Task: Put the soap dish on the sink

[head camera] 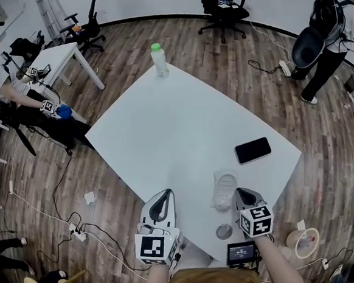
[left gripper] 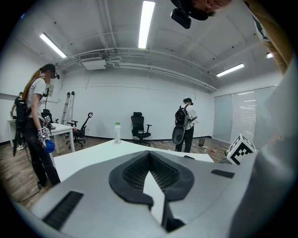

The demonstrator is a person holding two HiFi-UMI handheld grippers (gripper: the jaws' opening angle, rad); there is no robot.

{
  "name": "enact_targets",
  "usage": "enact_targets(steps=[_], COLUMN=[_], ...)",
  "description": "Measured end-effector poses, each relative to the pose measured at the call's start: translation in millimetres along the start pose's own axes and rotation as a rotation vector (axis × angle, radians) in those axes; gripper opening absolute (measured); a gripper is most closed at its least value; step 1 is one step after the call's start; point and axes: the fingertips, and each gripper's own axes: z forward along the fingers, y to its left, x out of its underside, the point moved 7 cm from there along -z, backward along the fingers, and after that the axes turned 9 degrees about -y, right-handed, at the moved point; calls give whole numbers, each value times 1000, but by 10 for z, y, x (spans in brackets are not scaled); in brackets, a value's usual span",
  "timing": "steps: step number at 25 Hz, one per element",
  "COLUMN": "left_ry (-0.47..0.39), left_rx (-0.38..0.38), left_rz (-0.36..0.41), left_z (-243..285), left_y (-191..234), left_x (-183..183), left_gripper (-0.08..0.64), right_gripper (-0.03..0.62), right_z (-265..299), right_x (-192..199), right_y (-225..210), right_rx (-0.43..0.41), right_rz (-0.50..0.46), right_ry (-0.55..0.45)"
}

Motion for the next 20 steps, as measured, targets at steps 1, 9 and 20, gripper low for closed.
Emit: enact_targets(steps=[1,9,20], left_ry=[-1,-39,-99], left_rx=[-1,-3,38], left_rz=[0,10,31], left_z=[-2,-72,-191], left_y=[-13,-138,-381], left_x=[-6,-163,-498], left_gripper=[7,7,7], right_gripper=[8,8,8], right_z=[-20,-237,-1082], right_x=[-13,-162,-808], right_y=[-7,-29,27], right_rx=[3,3,63], right_rz=[-7,-29,1], right_ry=[-7,-91,-400])
